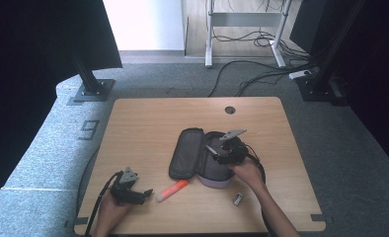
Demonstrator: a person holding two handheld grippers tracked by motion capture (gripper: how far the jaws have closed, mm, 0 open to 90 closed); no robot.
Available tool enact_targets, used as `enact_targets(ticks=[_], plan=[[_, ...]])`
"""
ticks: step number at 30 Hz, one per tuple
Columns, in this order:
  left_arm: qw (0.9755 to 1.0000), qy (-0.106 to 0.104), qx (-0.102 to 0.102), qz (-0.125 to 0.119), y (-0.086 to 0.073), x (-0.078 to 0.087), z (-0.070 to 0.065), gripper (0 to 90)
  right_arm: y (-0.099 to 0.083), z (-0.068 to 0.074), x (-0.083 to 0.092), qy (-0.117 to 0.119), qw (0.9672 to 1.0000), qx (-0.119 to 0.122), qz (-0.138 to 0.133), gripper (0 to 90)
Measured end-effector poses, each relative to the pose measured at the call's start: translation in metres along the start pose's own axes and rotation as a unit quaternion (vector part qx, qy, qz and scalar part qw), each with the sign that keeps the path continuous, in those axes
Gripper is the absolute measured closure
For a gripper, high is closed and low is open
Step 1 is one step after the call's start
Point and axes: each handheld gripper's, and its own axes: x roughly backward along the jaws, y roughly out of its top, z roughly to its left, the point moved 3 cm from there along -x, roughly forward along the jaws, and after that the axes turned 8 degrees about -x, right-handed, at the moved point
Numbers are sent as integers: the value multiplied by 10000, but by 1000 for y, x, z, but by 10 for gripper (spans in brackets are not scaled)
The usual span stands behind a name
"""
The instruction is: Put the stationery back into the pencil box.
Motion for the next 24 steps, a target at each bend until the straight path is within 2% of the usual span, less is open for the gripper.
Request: enact_targets(ticks=[10,24], plan=[[10000,3,-6,-1,0,0,0,87,0,4,20,-26,9999,95,-132,275],[10000,1,-9,4,0,0,0,87,-5,16,38,-51,9995,258,-192,257]])
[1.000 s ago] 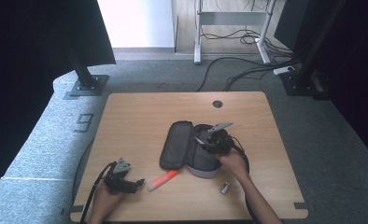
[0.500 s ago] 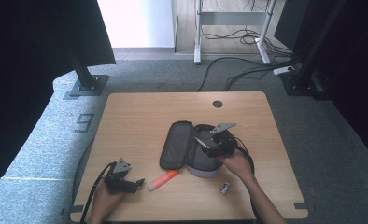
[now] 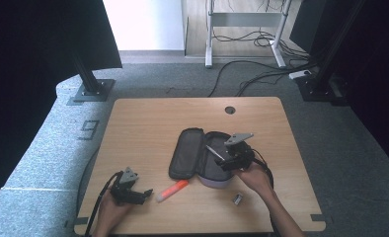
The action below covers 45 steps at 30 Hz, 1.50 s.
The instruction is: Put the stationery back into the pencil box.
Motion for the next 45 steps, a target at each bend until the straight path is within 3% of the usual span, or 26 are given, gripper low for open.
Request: enact_targets(ticks=[12,26,45], plan=[[10000,2,-6,1,0,0,0,87,-3,12,9,22,9998,201,-25,257],[10000,-8,1,0,0,0,0,87,-11,15,32,-7,9994,179,-280,267],[10000,-6,2,-1,0,0,0,87,-30,15,50,50,9992,83,-392,270]])
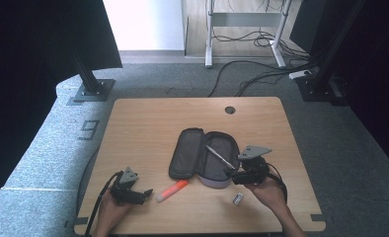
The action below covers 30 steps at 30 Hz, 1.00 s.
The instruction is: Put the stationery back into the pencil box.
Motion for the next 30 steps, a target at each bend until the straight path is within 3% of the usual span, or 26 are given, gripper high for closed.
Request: enact_targets(ticks=[12,30], plan=[[10000,0,1,0,0,0,0,87,-16,2,6,67,10000,-67,-31,275],[10000,0,1,-1,0,0,0,87,-38,11,14,102,9999,16,-89,282]])
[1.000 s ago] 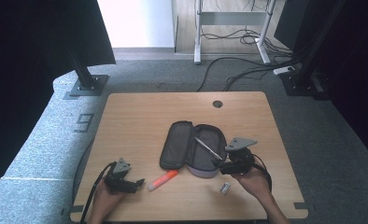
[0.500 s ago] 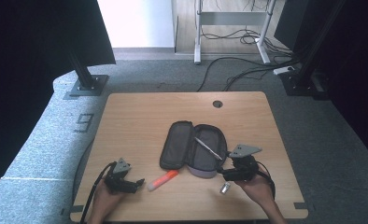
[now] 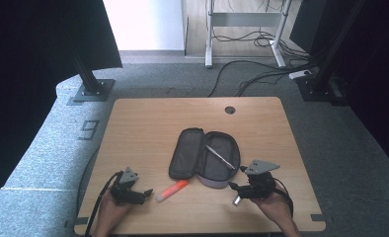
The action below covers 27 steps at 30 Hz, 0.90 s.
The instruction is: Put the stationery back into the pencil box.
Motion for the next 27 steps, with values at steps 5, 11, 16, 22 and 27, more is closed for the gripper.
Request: enact_targets(ticks=[5,11,16,22,27], plan=[[10000,0,-1,1,0,0,0,87,-8,1,-1,-20,10000,-34,22,282],[10000,4,5,-4,0,0,0,87,-20,2,-5,-37,10000,-47,29,283],[10000,0,-1,1,0,0,0,87,-27,3,-4,-12,10000,-82,32,288],[10000,3,3,-2,0,0,0,87,-39,4,-5,-9,9999,-128,63,299],[10000,3,3,-4,0,0,0,87,-49,4,-7,12,9998,-170,124,307]])
